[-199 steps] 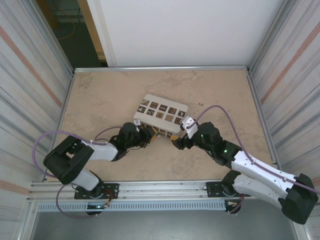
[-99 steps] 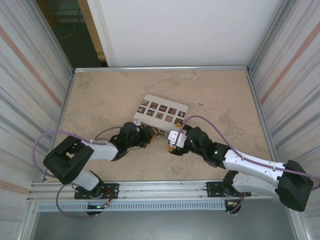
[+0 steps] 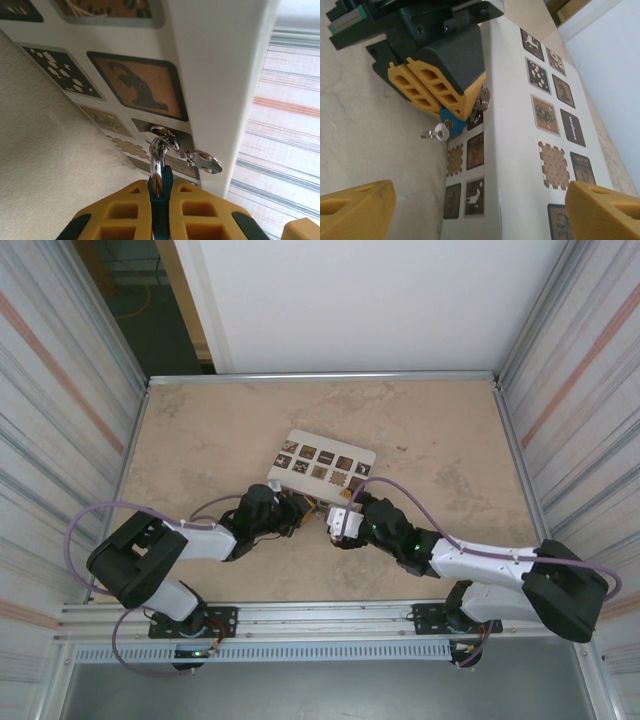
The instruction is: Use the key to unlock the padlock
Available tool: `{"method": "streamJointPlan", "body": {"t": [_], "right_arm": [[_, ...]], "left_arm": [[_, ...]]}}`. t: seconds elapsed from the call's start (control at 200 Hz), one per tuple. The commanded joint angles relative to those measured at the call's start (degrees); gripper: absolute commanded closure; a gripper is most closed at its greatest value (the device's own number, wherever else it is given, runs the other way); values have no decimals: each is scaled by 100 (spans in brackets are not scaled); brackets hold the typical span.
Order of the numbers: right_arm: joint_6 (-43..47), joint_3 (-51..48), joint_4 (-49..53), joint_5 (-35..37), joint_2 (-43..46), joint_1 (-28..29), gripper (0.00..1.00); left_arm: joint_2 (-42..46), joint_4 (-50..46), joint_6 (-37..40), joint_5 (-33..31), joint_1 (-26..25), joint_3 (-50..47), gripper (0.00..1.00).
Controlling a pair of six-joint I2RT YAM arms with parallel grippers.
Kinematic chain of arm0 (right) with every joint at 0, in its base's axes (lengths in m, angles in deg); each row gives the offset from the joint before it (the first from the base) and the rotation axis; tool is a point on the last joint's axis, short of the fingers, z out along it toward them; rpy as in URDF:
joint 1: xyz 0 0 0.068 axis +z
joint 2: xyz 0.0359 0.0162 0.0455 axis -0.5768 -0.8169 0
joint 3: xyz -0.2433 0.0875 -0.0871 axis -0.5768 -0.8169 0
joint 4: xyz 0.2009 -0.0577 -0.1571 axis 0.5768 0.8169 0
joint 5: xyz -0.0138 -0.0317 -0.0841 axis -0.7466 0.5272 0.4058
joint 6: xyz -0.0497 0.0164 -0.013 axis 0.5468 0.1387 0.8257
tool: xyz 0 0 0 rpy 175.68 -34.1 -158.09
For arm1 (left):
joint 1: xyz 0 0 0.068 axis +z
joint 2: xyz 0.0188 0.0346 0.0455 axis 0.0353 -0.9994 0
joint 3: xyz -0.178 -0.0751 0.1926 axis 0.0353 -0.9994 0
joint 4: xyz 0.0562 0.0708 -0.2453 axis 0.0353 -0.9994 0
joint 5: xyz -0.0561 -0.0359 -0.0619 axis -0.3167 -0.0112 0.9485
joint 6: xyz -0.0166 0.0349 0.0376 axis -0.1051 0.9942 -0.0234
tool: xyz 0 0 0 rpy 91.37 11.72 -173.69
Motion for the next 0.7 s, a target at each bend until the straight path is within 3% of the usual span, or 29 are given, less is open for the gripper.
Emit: {"method": "streamJointPlan", "body": {"t": [0.0,0.17,0.481,0.696], "right_arm": [[65,96,-439,-43,-262,96,18],[90,236,-591,31,-668,196,27],[89,409,-812,397,-1217,377,55],[117,433,-1147,662,-1486,417,63]], "left_arm": [[66,227,-20,61,-23,194,100],[61,227,-33,76,-24,194,100],[47,236,-42,80,-28,185,100],[30,253,-54,102,-23,187,100]]}}
